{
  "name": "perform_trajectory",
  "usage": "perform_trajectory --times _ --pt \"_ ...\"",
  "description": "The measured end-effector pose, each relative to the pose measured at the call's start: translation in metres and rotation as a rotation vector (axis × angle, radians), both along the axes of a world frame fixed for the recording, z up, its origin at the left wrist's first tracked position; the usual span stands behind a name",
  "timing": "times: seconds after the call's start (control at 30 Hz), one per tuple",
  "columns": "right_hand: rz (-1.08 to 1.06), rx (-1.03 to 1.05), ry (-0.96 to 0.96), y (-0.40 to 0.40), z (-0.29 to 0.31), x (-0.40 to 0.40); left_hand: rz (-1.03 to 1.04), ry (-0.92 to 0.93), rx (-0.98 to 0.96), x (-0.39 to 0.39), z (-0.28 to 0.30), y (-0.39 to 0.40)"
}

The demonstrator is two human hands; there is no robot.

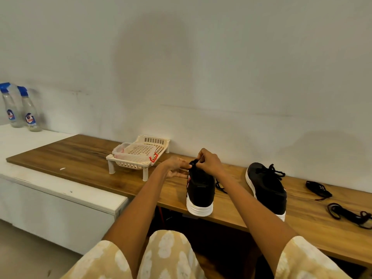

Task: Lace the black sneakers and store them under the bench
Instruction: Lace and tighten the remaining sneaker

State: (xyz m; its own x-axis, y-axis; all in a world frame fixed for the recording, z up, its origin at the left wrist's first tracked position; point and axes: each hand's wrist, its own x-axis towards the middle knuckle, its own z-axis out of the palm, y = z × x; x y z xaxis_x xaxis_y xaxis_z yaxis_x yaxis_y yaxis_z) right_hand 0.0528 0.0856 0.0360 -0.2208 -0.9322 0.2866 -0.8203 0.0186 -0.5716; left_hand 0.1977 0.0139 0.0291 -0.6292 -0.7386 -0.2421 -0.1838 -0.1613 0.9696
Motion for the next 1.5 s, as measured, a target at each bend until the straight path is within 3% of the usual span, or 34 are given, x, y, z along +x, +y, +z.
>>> perform_trajectory --times 0.53,0.73,0.93,1.0,1.07,1.17,1.23,1.4,1.5 --pt "0.036 -0.041 0.037 -0.008 -0.01 -0.001 0.014 0.046 -0.076 0.003 -0.01 0.0" --pt "0.066 0.05 -0.038 -0.013 -0.001 -0.005 0.26 0.064 -0.37 -0.013 -0.02 0.01" --pt "0.163 -0.033 -0.067 -0.017 0.044 0.003 0.461 0.213 -0.564 -0.015 0.033 -0.002" --pt "0.141 -0.155 -0.208 -0.019 0.068 0.007 0.488 0.27 -0.536 -0.013 0.042 0.0" --pt "0.14 -0.305 -0.403 -0.02 0.097 0.009 0.382 0.261 -0.456 -0.01 0.036 0.0" --pt "0.197 -0.445 -0.547 -0.014 0.138 0.01 0.124 -0.003 -0.499 -0.013 0.011 0.006" --pt "0.231 -0.484 -0.576 -0.009 0.155 0.009 0.095 -0.087 -0.553 -0.017 0.0 0.01" --pt "0.261 -0.553 -0.665 0.001 0.156 0.002 0.371 0.167 -0.353 -0.02 0.017 0.012" --pt "0.209 -0.517 -0.607 0.003 0.14 -0.002 0.39 0.254 -0.304 -0.018 0.034 0.011"
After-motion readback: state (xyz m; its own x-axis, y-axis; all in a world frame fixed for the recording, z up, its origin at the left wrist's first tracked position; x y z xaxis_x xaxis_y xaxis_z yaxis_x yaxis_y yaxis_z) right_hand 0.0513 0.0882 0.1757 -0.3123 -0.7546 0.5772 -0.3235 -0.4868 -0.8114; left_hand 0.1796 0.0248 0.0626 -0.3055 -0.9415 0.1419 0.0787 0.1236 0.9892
